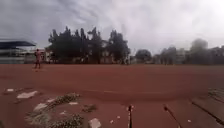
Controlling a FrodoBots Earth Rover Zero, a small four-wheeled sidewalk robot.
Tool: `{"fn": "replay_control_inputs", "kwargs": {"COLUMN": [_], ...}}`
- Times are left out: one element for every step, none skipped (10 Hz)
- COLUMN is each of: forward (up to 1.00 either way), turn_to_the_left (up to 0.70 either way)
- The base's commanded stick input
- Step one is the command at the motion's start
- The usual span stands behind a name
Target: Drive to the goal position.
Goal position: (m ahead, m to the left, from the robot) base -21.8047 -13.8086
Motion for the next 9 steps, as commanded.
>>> {"fn": "replay_control_inputs", "kwargs": {"forward": [0.0,0.0,0.0,0.0,0.0,0.0,0.0,0.0,0.0], "turn_to_the_left": [0.5,0.5,0.5,0.5,0.5,0.5,0.5,0.5,0.5]}}
